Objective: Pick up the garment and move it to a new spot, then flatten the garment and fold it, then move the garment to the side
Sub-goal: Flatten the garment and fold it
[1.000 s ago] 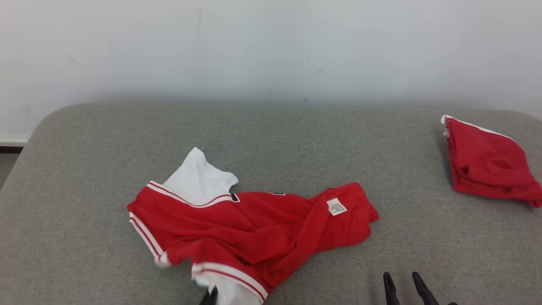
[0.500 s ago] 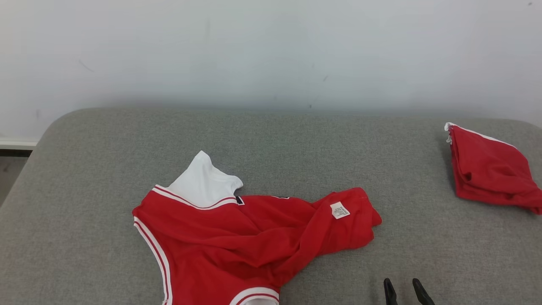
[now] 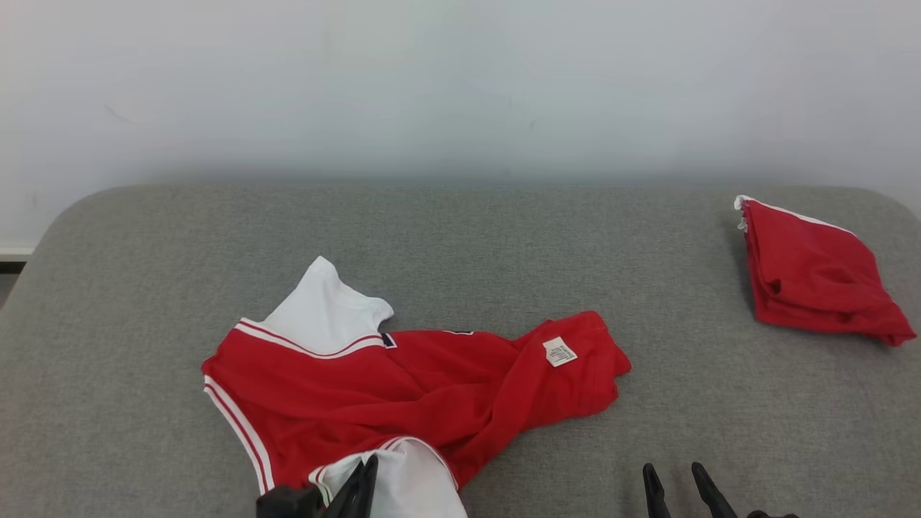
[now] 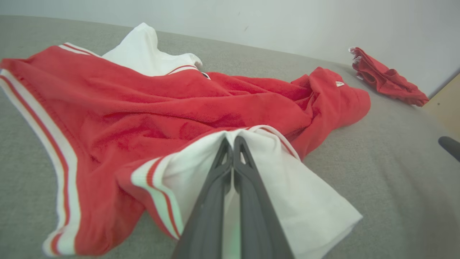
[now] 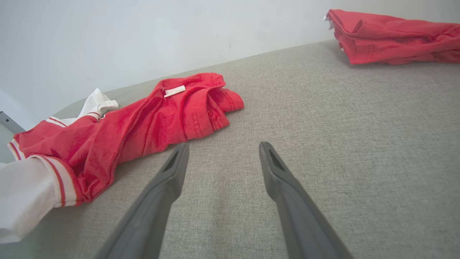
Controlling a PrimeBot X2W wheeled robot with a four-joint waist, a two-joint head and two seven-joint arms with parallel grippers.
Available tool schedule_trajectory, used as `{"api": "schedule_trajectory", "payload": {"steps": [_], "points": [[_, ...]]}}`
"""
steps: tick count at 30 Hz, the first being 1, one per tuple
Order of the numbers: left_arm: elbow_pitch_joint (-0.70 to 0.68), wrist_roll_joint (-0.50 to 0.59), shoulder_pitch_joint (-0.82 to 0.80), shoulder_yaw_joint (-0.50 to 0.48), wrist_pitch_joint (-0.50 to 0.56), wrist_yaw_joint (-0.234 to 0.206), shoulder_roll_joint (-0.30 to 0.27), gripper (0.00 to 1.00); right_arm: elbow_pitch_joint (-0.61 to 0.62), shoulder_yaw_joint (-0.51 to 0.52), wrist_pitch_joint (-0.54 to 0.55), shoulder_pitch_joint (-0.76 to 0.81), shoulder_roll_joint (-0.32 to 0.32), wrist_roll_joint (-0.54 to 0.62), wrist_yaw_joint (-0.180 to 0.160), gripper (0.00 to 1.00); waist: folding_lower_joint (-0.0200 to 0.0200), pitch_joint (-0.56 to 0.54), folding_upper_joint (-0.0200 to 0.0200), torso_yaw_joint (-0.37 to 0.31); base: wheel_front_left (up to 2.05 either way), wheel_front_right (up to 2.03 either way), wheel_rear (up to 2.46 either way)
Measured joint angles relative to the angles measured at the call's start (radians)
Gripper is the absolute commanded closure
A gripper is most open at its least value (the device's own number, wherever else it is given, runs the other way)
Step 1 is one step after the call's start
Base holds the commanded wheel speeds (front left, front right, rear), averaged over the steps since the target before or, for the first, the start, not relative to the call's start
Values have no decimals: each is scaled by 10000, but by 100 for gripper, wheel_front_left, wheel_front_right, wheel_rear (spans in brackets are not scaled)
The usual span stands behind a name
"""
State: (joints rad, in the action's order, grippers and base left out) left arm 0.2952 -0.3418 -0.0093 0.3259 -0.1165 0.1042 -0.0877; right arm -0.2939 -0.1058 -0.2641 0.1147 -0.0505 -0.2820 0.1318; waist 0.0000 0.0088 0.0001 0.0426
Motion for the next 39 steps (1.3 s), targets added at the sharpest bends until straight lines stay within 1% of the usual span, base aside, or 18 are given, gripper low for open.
{"api": "schedule_trajectory", "payload": {"steps": [1,3,7,13,14,15,16,19,22,25,27,33,37,39], "points": [[282,-138,-298,-52,-58,12,10,100,-59,-27,0,-42,-2,6,0,0,-1,16,-1,-54,0,0,0],[918,-33,-851,-10,-159,31,-44,100,-109,-58,0,-156,-4,27,0,0,0,46,0,-183,0,0,0],[2249,-199,-1780,10,-374,105,4,100,-228,-59,0,-312,0,48,0,0,0,113,0,-460,0,0,0],[3868,-282,-2519,303,-932,194,48,99,-293,19,0,-340,0,40,0,0,0,251,0,-667,0,0,0],[4059,-267,-2605,368,-1026,199,50,82,-305,27,0,-335,-2,27,0,0,0,267,0,-643,0,0,0],[4186,-245,-2668,431,-1124,201,59,34,-311,38,0,-331,-2,6,0,0,0,279,0,-605,0,0,0],[4278,-242,-2716,483,-1216,203,77,0,-313,54,0,-325,-2,2,0,0,0,283,0,-553,0,0,0],[4228,-247,-2761,516,-1381,205,136,0,-303,44,0,-312,2,-25,0,0,0,275,0,-358,0,0,0],[3616,-213,-2429,502,-1430,205,182,0,-291,77,0,-279,2,-46,0,0,0,242,0,-134,0,0,0],[2437,-146,-1564,336,-1444,174,209,0,-245,105,0,-240,2,-71,0,0,-1,197,0,103,0,0,0],[1785,-82,-888,238,-1450,61,228,0,-203,90,0,-177,-2,-84,0,0,0,172,0,257,0,0,0],[456,-104,836,-150,-1459,-311,234,0,-174,48,0,-106,4,-111,0,0,0,109,0,593,0,0,0],[535,-238,1665,-196,-1457,-349,211,0,-188,52,0,-98,0,-123,0,0,-1,57,-1,624,0,0,0],[773,-284,1730,-201,-1444,-339,161,0,-207,31,0,-95,2,-127,0,0,-1,43,0,596,0,0,0]]}}
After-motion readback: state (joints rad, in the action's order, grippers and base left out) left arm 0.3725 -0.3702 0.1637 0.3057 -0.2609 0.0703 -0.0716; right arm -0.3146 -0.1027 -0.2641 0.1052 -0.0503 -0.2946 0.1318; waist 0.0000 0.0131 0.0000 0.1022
